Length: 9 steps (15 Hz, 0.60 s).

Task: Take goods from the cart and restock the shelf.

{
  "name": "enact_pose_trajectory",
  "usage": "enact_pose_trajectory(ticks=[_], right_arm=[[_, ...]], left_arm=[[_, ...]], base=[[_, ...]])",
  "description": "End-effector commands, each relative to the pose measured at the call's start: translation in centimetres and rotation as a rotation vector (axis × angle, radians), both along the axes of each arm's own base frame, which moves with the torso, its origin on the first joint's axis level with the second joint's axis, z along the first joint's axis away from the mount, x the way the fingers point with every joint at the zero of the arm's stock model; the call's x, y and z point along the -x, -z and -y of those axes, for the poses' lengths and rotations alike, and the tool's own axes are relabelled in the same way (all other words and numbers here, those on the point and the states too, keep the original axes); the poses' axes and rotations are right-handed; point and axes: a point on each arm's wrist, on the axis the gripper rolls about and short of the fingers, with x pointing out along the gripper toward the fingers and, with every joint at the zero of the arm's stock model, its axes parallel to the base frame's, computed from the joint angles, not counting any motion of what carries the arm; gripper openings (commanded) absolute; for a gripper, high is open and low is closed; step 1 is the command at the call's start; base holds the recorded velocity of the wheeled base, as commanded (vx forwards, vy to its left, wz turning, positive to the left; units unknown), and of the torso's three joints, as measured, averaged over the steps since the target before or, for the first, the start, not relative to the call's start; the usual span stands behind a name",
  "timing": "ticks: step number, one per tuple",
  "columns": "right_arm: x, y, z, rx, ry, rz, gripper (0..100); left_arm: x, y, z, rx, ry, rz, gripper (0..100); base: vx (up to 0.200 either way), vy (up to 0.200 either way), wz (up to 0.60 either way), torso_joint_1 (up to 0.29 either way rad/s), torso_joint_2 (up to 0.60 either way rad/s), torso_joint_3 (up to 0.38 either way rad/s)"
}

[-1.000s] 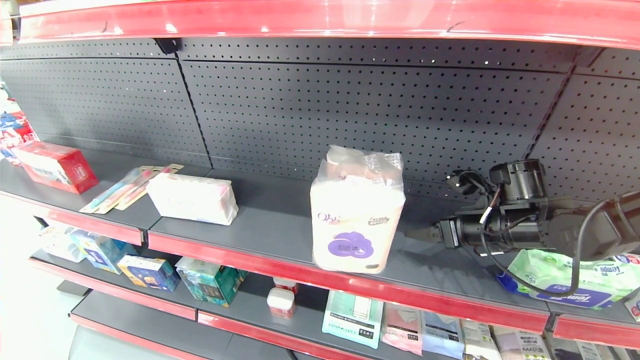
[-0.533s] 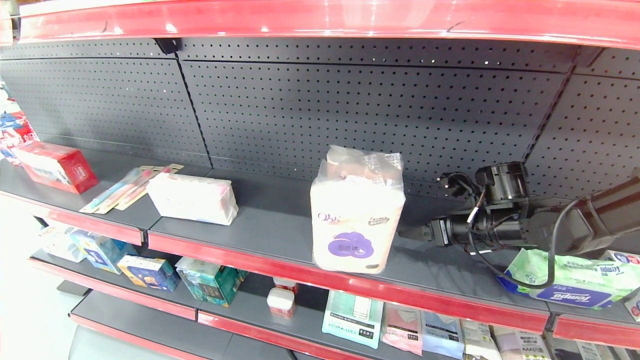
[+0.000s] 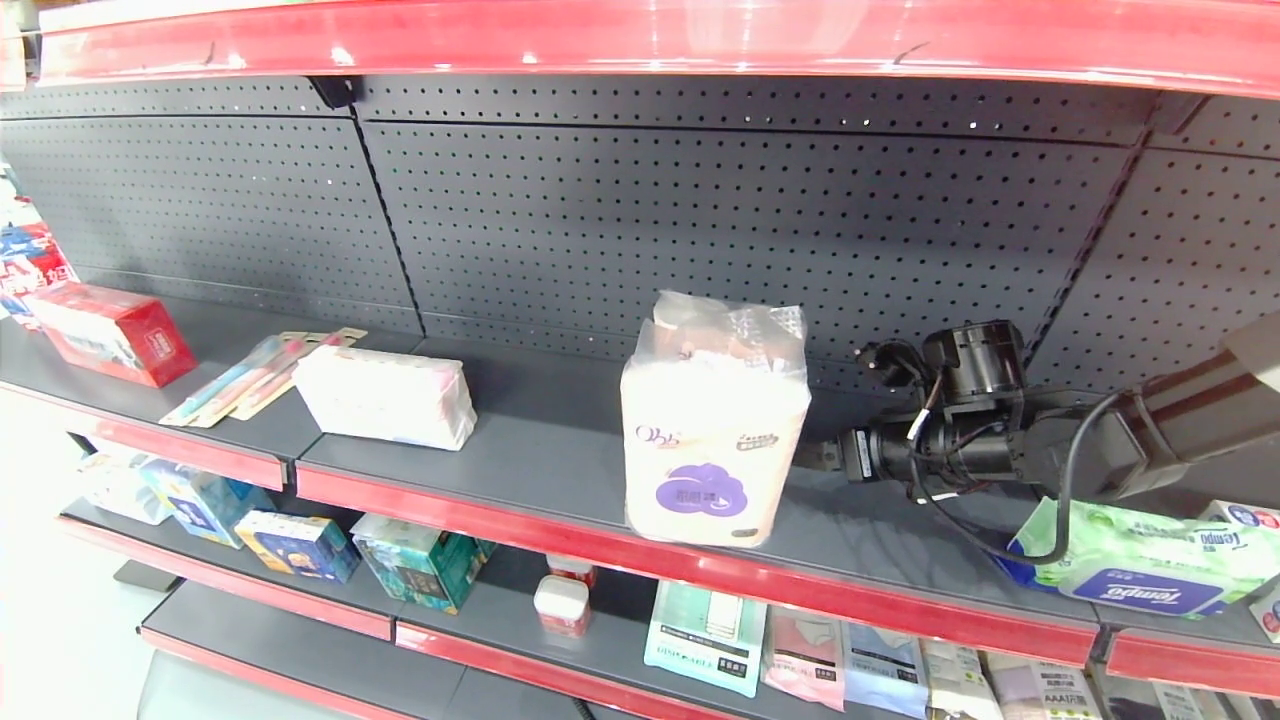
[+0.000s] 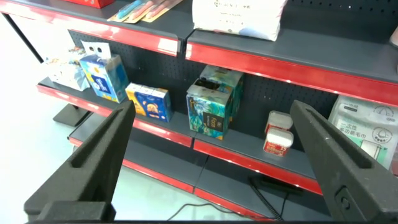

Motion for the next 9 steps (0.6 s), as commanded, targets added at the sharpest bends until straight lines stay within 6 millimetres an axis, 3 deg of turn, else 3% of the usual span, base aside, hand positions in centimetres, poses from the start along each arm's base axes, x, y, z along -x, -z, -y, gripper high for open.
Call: enact_pose_trajectory(ticks=[1, 9], right_arm=[[0.11, 0.13, -0.32, 0.001, -0.010, -0.004, 100], [0.60, 0.44, -0.93, 0.006, -0.028, -0.021, 100]], left_arm=[[-0.01, 0.00, 0.00, 0.000, 0.000, -0.002, 100], [-0.01, 0.00, 0.00, 0.000, -0.001, -0.002, 100]], base=[[0.000, 0.000, 0.00, 0.000, 0.00, 0.000], [0.000, 0.000, 0.00, 0.000, 0.00, 0.000]])
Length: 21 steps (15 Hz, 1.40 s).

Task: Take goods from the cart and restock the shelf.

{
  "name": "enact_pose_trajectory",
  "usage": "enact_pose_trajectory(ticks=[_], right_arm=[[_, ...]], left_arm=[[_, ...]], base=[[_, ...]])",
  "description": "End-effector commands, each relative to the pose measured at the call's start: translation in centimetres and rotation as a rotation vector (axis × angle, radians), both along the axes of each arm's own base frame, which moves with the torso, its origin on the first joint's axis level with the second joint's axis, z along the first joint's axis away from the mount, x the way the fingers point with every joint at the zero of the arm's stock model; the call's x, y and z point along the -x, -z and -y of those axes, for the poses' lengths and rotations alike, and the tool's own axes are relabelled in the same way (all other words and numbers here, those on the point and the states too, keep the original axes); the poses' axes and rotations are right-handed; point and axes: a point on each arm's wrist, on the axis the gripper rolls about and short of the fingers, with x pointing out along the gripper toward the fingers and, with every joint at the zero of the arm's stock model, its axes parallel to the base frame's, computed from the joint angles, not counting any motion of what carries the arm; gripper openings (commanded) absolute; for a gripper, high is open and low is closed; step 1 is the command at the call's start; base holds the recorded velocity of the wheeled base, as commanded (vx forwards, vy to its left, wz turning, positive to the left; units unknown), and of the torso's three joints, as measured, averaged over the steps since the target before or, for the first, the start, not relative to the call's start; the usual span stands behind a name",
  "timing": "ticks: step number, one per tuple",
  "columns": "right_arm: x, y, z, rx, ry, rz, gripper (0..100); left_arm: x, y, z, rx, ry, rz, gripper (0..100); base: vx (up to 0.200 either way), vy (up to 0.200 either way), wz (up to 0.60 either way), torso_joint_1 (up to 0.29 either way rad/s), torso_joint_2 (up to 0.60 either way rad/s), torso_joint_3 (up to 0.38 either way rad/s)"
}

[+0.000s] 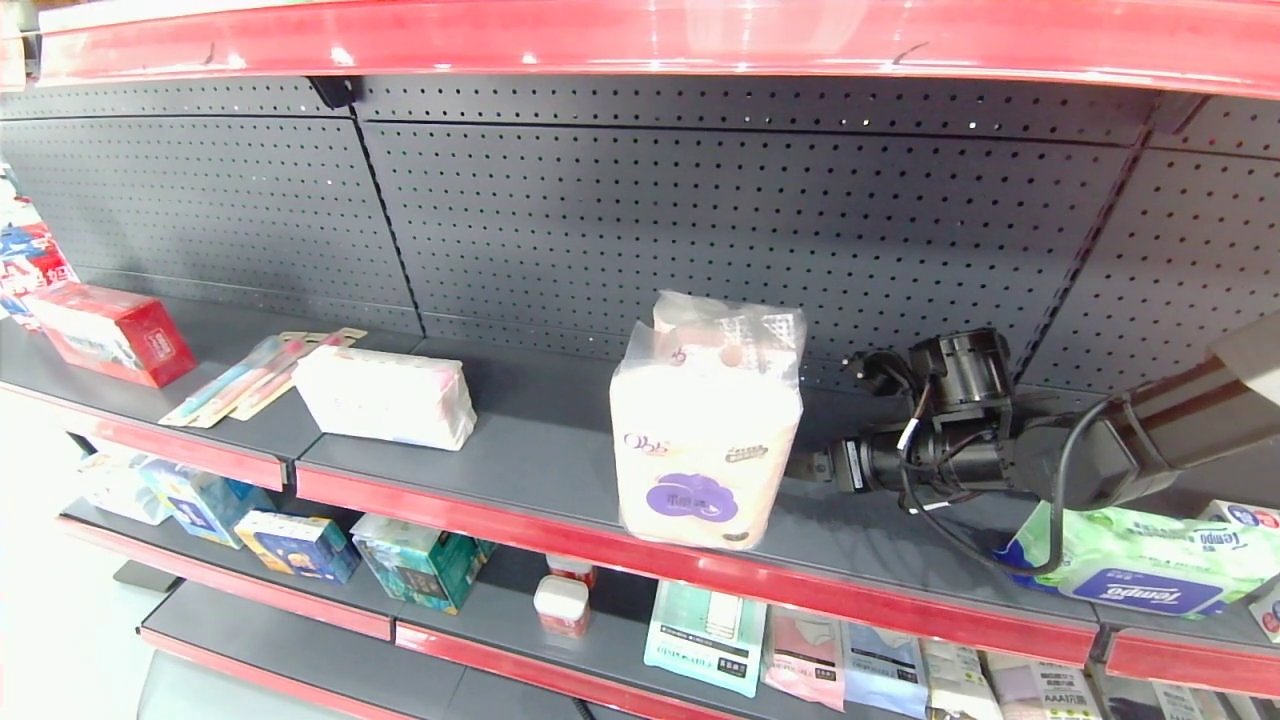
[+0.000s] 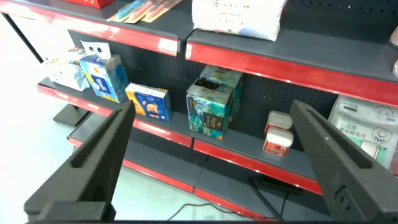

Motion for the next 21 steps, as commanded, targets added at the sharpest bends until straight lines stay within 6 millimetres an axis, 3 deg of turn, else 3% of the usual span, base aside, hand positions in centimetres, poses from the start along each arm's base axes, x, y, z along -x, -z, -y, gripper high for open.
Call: enact_pose_trajectory(ticks=[1, 12, 21], right_arm=[[0.1, 0.0, 0.0, -0.001, -0.002, -0.001, 100], [0.7, 0.5, 0.2, 0.011, 0.006, -0.026, 100], [0.0, 2.4, 0.1, 0.072, 0.056, -0.053, 100]], left_arm=[[0.0, 0.0, 0.0, 0.000, 0.001, -0.002, 100], [0.0, 0.0, 0.0, 0.000, -0.001, -0.002, 100], [0.0, 0.0, 0.0, 0.000, -0.001, -0.002, 100]], base=[[0.000, 0.000, 0.00, 0.000, 0.00, 0.000], [0.000, 0.000, 0.00, 0.000, 0.00, 0.000], [0.000, 0.000, 0.00, 0.000, 0.00, 0.000]])
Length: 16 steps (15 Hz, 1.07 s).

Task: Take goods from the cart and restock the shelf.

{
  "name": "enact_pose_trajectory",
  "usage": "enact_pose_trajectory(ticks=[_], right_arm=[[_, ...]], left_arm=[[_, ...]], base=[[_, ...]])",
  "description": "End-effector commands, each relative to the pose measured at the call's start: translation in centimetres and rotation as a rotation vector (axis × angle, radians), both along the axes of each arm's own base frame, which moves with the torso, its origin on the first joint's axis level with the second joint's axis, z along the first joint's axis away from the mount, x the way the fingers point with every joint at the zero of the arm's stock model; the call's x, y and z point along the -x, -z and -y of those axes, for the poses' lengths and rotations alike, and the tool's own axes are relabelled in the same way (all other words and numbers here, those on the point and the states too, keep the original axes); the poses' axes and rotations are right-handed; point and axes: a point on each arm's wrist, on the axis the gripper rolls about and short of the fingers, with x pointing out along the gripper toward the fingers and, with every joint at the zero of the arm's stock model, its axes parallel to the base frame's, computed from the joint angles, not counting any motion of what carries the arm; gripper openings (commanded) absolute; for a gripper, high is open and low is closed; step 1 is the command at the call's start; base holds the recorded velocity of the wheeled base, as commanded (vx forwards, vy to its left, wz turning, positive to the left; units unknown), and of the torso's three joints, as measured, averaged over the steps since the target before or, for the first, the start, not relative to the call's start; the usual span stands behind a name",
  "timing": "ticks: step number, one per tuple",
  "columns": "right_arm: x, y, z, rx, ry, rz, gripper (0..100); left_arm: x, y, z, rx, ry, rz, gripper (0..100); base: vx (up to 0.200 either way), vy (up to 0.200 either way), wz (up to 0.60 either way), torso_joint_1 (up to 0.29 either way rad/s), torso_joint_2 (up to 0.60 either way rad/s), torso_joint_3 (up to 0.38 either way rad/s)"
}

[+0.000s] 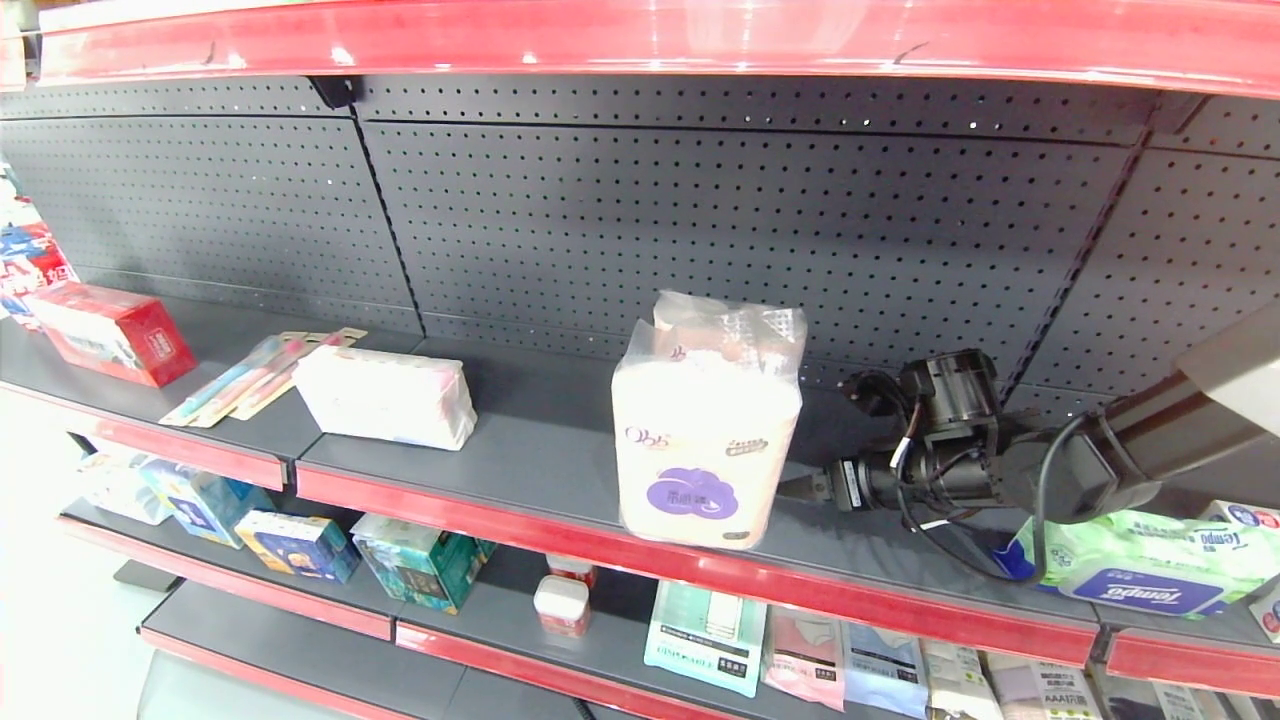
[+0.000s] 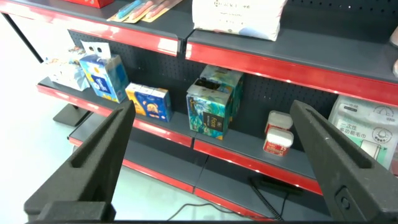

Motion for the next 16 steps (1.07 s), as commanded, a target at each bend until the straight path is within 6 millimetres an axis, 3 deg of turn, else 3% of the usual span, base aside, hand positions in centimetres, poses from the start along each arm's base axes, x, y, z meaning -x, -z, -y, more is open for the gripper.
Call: enact_pose_trajectory(ticks=[1, 8, 16], right_arm=[[0.0, 0.2, -0.3, 0.008, -0.001, -0.005, 100], [-0.1, -0.1, -1.8, 0.004, 0.005, 0.007, 100], [-0.4, -0.4, -1.8, 0.002, 0.006, 0.020, 100]], left_arm=[[0.0, 0.0, 0.0, 0.000, -0.001, -0.002, 100], [0.0, 0.0, 0.0, 0.000, -0.001, -0.002, 100], [0.0, 0.0, 0.0, 0.000, -0.001, -0.002, 100]], base=[[0.000, 0.000, 0.00, 0.000, 0.00, 0.000], [0.000, 0.000, 0.00, 0.000, 0.00, 0.000], [0.000, 0.000, 0.00, 0.000, 0.00, 0.000]])
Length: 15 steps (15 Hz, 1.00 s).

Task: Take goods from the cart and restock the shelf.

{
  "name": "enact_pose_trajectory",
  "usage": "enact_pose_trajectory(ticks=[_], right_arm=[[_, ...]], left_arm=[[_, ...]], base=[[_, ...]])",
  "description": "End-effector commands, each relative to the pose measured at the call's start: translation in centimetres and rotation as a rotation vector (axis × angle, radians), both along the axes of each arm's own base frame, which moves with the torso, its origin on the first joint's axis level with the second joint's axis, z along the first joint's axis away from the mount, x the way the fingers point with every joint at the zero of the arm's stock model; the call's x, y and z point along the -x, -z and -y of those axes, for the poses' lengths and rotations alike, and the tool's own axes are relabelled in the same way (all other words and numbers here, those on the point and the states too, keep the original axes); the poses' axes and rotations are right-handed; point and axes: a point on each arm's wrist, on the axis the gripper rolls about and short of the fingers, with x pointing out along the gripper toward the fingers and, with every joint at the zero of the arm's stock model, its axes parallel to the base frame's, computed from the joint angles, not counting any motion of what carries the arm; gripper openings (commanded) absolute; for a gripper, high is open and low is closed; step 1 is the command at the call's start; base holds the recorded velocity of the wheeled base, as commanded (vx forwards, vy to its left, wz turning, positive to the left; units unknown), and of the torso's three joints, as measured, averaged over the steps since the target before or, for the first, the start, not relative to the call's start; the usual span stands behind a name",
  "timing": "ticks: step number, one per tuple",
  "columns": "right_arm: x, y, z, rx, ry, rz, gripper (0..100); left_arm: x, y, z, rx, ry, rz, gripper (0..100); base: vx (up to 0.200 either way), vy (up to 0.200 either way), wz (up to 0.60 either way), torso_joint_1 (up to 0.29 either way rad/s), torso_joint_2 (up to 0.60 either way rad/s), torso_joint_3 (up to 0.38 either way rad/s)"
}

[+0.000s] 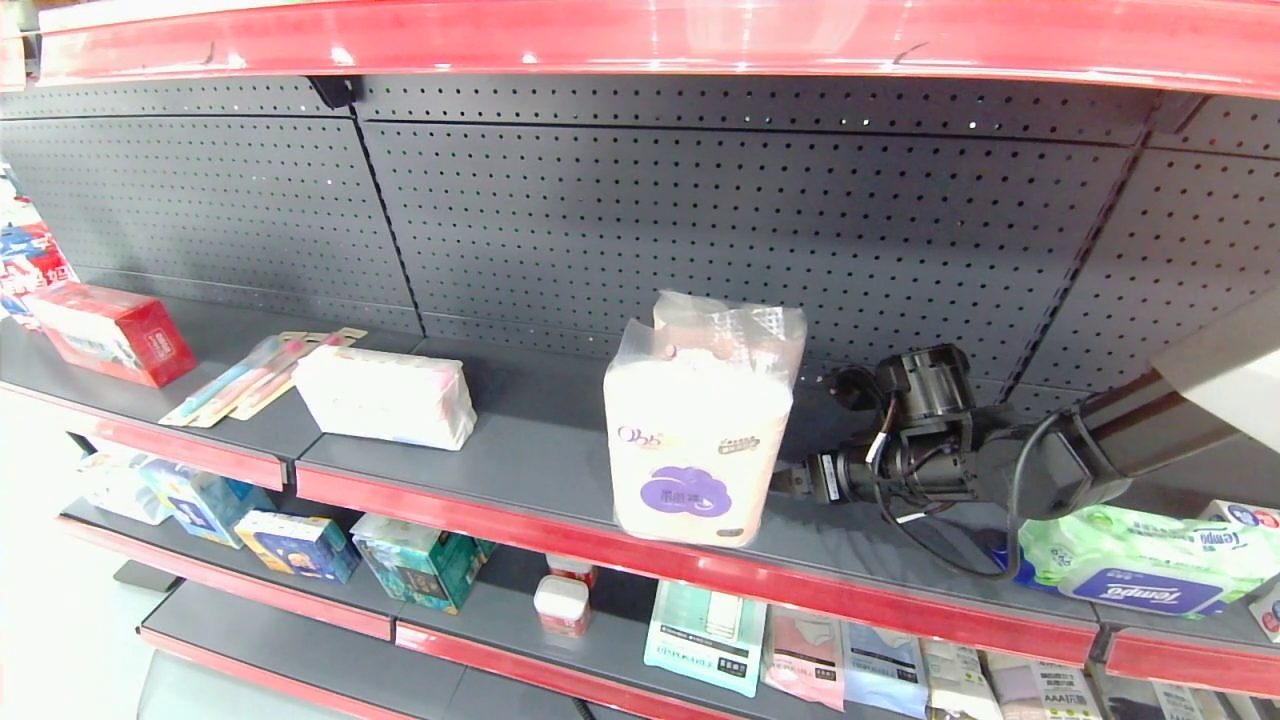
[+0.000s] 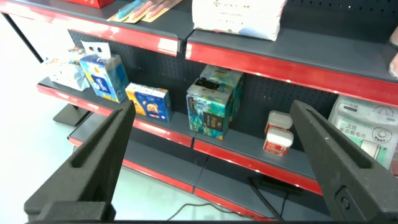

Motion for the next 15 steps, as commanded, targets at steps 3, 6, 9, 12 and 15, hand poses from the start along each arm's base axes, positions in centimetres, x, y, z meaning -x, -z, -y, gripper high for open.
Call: enact_pose_trajectory(ticks=[3, 6, 9, 12, 15], right_arm=[[0.27, 0.02, 0.16, 0.002, 0.003, -0.006, 100], [0.83, 0.03, 0.21, 0.003, 0.000, -0.017, 100], [0.84, 0.02, 0.16, 0.004, -0.001, -0.015, 100], [0.50, 0.02, 0.34, 0.033, 0.039, -0.001, 100], [-0.10, -0.51, 0.12, -0.005, 0.086, 0.001, 100]], left_arm=[[-0.01, 0.00, 0.00, 0.000, -0.001, -0.002, 100], [-0.01, 0.00, 0.00, 0.000, -0.001, -0.002, 100], [-0.01, 0.00, 0.00, 0.000, -0.001, -0.002, 100], [-0.01, 0.00, 0.00, 0.000, -0.001, -0.002, 100], [-0.01, 0.00, 0.00, 0.000, 0.001, -0.002, 100]], base=[[0.000, 0.000, 0.00, 0.000, 0.00, 0.000], [0.000, 0.000, 0.00, 0.000, 0.00, 0.000], [0.000, 0.000, 0.00, 0.000, 0.00, 0.000], [0.000, 0.000, 0.00, 0.000, 0.00, 0.000], [0.000, 0.000, 0.00, 0.000, 0.00, 0.000]])
